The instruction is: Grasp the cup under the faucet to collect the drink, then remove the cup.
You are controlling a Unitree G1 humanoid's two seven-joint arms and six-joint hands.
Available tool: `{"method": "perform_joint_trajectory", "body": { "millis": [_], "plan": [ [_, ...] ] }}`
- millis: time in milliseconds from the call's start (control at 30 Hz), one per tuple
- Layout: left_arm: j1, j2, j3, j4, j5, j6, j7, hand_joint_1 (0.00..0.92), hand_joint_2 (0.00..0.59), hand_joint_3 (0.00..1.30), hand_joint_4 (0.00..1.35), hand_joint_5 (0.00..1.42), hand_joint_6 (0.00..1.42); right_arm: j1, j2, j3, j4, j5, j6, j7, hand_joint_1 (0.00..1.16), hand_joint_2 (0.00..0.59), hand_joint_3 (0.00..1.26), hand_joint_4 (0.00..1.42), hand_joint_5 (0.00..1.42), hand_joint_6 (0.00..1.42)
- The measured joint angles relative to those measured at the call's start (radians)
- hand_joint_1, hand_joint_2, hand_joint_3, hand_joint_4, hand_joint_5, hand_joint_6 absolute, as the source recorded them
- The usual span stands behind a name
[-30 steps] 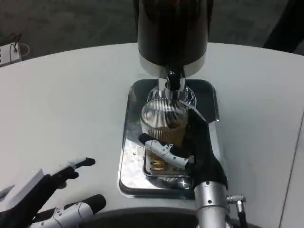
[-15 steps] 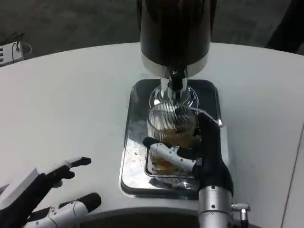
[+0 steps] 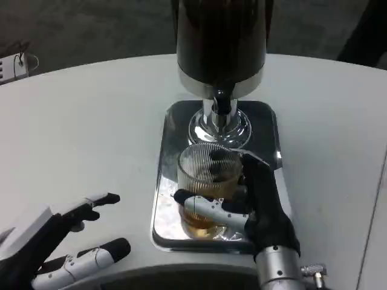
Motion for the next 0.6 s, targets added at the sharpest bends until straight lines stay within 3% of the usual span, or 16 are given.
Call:
{"method": "perform_joint_trajectory", "body": {
  "millis": [400,600],
  "plan": [
    [-0.062,0.002,-0.029,0.054,0.001,-0.016,0.002,0.000,0.084,0.20,0.12,0.20,0.26,0.259,-0.052,0.045,-0.344,0.019,0.125,0.185,1.00,0.196,1.07,1.28,1.41,1.42],
    [-0.087,0.002,-0.065,0.061,0.004,-0.032,0.003,0.000,0.084,0.20,0.12,0.20,0.26,0.362,-0.098,0.037,-0.532,0.032,0.149,0.285,1.00,0.193,1.07,1.28,1.40,1.42]
  ]
}}
